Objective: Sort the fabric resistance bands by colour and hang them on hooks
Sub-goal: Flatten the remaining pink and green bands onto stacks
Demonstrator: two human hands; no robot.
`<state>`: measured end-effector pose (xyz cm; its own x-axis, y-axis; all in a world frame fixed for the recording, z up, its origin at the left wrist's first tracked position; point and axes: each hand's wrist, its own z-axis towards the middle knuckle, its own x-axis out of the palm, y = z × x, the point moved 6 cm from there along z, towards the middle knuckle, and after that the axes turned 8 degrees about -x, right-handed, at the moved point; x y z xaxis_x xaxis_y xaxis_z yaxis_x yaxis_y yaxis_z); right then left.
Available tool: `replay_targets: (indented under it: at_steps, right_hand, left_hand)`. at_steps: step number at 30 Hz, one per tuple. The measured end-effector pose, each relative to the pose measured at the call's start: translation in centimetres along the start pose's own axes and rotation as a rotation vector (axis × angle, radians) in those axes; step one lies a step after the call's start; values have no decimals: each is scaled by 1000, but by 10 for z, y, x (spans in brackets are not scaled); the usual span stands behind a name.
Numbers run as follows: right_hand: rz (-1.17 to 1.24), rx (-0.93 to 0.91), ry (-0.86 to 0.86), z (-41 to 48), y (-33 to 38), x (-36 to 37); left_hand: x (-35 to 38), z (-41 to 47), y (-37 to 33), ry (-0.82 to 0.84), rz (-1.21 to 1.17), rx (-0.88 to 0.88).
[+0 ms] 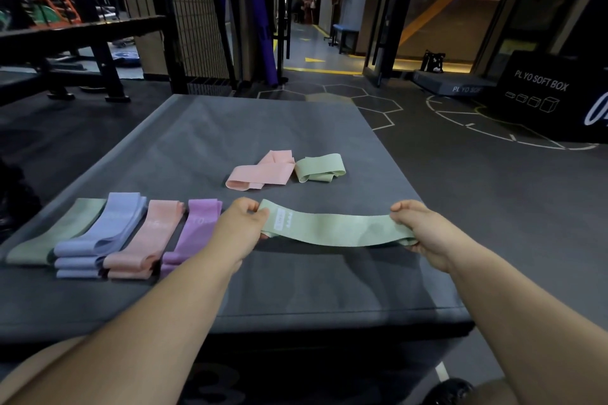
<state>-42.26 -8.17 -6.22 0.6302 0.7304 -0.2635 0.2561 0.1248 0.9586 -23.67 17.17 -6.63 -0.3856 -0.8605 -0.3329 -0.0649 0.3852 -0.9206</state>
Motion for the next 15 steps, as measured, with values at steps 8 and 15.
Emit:
replay_targets:
  at_steps: [8, 15]
  right_hand:
    - [34, 46, -81, -2, -4, -8]
    - [1, -20, -56, -3, -2, -14]
  left_hand:
    - [-4, -5, -4, -33, 99, 69]
    - [-10, -5, -6, -98, 201, 88]
